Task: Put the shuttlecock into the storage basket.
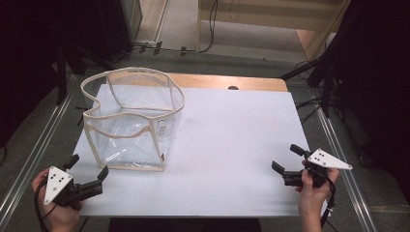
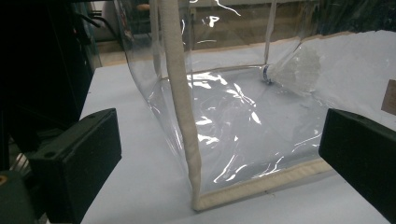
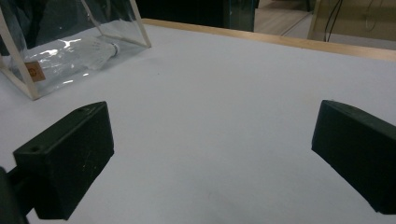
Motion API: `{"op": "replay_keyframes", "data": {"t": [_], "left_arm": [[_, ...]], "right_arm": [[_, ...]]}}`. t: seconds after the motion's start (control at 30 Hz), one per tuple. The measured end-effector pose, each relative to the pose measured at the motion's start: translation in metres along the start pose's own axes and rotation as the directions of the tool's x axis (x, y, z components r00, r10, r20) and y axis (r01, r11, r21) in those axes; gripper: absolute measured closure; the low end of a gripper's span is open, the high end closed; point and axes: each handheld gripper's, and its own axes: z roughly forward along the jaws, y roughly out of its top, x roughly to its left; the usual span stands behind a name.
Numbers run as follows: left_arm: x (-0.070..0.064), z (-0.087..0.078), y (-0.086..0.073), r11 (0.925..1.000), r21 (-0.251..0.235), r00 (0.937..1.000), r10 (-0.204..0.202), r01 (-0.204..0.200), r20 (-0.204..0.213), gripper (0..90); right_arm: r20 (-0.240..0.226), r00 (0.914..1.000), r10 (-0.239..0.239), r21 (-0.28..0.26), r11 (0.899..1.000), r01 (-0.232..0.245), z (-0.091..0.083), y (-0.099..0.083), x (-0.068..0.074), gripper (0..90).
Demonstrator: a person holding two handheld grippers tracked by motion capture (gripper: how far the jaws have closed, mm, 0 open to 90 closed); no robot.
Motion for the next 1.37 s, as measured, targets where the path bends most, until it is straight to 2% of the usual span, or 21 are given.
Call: {"op": "replay_keyframes", "data": {"t": [0.47, 0.57, 0.9, 1.37], "left_arm": [[0.001, 0.0, 0.0, 1.0, -0.001, 1.0, -0.003, 0.003, 0.002, 0.0], [0.001, 0.0, 0.0, 1.0, -0.002, 1.0, -0.007, 0.007, 0.004, 0.0], [0.001, 0.0, 0.0, 0.9999, -0.002, 0.9999, -0.01, 0.01, 0.004, 0.0], [0.001, 0.0, 0.0, 0.9999, -0.001, 0.9999, -0.012, 0.012, 0.003, 0.0]], "right_arm": [[0.044, 0.9977, 0.051, -0.034, 0.998, -0.049, -0.02, -0.021, -0.015, 0.0], [0.05, 0.9976, 0.048, -0.037, 0.998, -0.046, -0.023, -0.026, -0.018, 0.0], [0.055, 0.9952, 0.081, -0.038, 0.996, -0.079, -0.023, -0.034, -0.023, 0.0], [0.059, 0.9952, 0.078, -0.04, 0.996, -0.075, -0.023, -0.036, -0.024, 0.0]]}}
